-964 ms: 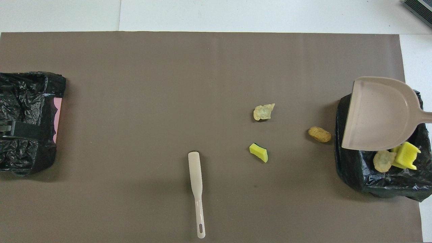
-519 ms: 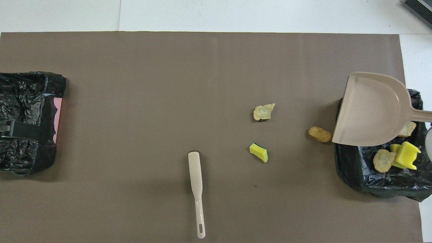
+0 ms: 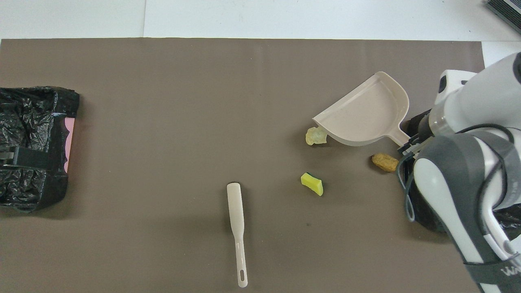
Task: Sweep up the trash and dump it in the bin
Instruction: 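Return the empty dustpan to the table center with the right gripper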
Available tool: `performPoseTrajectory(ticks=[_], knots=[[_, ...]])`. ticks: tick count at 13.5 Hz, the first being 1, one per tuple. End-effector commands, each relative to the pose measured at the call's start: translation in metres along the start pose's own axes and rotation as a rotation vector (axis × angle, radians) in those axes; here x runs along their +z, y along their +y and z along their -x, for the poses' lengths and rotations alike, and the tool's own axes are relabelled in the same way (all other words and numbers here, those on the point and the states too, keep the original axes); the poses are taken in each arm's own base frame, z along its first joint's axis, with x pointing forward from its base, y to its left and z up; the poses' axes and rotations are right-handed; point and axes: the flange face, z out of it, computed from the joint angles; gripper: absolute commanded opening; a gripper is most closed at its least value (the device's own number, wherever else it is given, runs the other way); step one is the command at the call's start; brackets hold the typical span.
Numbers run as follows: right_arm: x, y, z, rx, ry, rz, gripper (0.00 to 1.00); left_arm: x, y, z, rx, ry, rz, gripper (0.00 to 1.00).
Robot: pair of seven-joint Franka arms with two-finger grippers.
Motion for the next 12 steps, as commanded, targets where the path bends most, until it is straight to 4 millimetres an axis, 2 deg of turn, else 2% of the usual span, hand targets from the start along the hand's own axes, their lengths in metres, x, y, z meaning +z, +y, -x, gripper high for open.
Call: performPoseTrajectory(ticks=[1,6,8,10,12], knots=[[0.02,-0.036,-0.028,0.132,0.049,-0.049,0.0,-0.003,-0.002,0.002,0.006,-0.008,-0.015,1.0],[0.053,-0.108,-0.063,0.261,0.098,-0.06,0.0,-0.003,-0.004,0.002,0.003,-0.008,-0.015,1.0],[0.063,-0.13,-0.073,0.312,0.116,-0.069,0.0,-0.003,-0.003,0.002,0.005,-0.008,-0.015,1.0],[0.073,-0.17,-0.081,0.374,0.138,-0.114,0.0,-0.004,-0.004,0.002,0.003,-0.005,-0.015,1.0],[0.084,-0.196,-0.088,0.415,0.159,-0.13,0.0,-0.004,-0.004,0.002,0.003,-0.006,-0.015,1.0]])
